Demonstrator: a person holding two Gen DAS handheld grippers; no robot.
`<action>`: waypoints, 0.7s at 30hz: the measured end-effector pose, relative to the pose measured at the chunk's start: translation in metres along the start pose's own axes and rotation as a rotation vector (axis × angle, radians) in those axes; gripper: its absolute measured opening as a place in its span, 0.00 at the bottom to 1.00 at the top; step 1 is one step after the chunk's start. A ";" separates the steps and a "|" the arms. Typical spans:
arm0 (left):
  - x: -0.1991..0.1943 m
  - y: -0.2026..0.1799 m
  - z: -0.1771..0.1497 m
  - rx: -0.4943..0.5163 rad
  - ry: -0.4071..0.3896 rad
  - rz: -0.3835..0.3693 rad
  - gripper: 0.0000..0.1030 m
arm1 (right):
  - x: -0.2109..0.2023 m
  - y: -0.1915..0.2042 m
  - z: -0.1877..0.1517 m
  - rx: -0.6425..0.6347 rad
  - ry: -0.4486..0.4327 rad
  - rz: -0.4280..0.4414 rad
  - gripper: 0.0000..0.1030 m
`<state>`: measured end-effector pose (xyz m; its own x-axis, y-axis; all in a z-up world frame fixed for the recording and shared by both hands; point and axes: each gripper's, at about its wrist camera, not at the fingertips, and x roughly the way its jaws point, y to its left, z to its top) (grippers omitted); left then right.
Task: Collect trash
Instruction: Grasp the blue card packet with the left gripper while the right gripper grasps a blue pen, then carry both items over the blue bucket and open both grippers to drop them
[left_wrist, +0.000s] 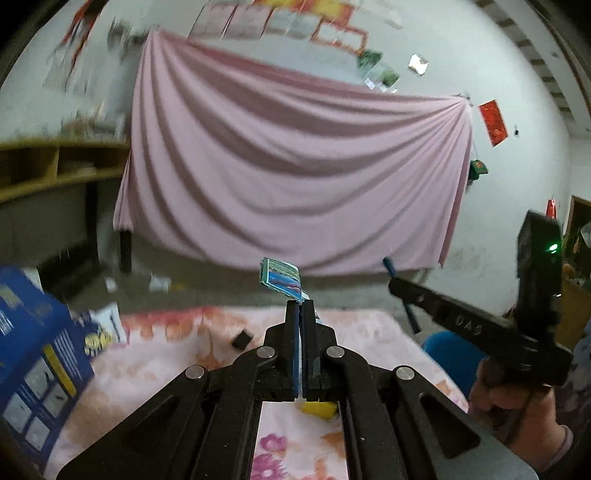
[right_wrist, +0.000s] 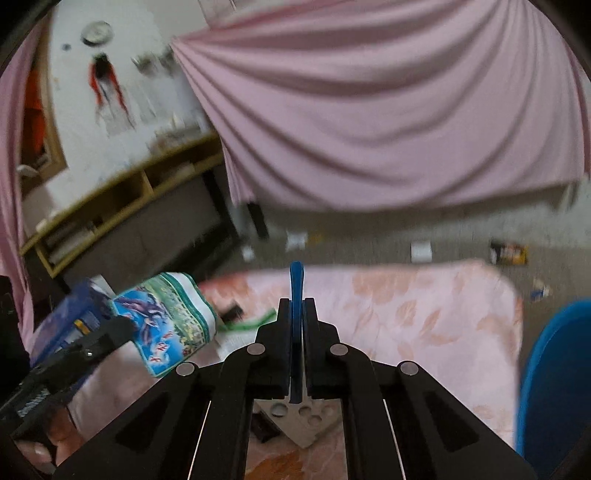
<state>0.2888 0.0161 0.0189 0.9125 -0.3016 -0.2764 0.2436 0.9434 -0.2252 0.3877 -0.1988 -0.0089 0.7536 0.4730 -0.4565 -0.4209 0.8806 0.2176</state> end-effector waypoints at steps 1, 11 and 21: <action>-0.003 -0.009 0.002 0.018 -0.021 0.003 0.00 | -0.010 0.002 0.002 -0.013 -0.042 -0.007 0.03; -0.010 -0.093 0.035 0.161 -0.144 -0.052 0.00 | -0.112 -0.013 0.032 -0.091 -0.407 -0.088 0.03; 0.004 -0.196 0.047 0.298 -0.216 -0.153 0.00 | -0.184 -0.059 0.033 -0.080 -0.515 -0.221 0.03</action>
<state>0.2597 -0.1636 0.1056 0.8986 -0.4357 -0.0511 0.4378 0.8981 0.0414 0.2902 -0.3366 0.0908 0.9687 0.2481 0.0003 -0.2472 0.9648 0.0894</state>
